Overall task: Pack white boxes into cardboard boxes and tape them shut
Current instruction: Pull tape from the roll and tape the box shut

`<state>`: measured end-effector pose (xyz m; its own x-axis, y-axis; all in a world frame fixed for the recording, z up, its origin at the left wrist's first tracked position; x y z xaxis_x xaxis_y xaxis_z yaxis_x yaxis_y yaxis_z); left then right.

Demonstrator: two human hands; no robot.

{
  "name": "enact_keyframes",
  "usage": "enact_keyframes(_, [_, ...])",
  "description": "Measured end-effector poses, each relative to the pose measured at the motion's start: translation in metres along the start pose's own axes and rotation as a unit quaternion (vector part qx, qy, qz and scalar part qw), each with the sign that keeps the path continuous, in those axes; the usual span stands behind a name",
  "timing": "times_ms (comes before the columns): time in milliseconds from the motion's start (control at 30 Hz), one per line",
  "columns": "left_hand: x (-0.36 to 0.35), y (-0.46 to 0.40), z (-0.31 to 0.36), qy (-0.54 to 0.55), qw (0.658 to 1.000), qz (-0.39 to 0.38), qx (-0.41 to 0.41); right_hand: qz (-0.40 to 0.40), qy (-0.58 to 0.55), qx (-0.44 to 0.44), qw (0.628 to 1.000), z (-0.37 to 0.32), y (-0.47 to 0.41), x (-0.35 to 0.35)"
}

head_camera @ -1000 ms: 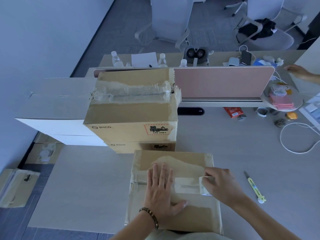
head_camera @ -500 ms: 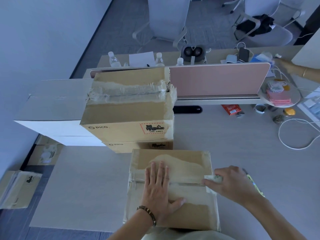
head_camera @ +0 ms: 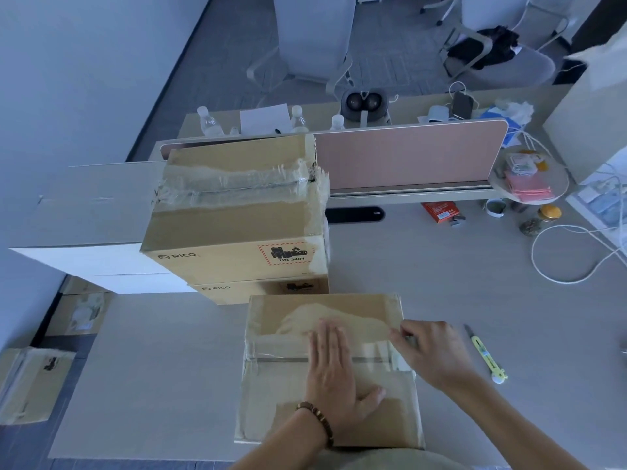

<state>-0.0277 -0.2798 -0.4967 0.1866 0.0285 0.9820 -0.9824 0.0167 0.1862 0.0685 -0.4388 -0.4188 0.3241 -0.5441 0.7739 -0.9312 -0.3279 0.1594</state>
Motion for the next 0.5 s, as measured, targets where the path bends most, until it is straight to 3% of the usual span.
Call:
enact_keyframes(100, [0.002, -0.005, 0.019, -0.003, 1.000, 0.007, -0.024, -0.002, -0.023, -0.006, 1.000, 0.000, 0.002, -0.005])
enact_keyframes(267, [0.003, -0.005, 0.018, -0.005, 1.000, 0.012, -0.026, -0.032, -0.219, -0.049, 0.974, 0.018, 0.003, 0.010])
enact_keyframes(367, [0.005, -0.006, 0.019, -0.008, 0.999, 0.017, -0.040, -0.070, -0.238, -0.055, 0.967, 0.026, 0.010, 0.011])
enact_keyframes(500, [0.006, -0.005, 0.019, -0.015, 0.999, 0.022, -0.041, -0.041, -0.195, -0.038, 0.979, 0.026, 0.008, 0.014])
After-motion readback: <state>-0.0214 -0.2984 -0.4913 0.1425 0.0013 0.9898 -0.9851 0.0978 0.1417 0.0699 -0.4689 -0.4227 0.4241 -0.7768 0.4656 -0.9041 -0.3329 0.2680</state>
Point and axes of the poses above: each hand's wrist, its own y-axis away from the middle knuckle, its own x-axis out of the back of the hand, z = x × y, the point moved 4 cm from there along -y, towards the middle knuckle, and after that the axes turned 8 degrees about -y, right-handed, at the moved point
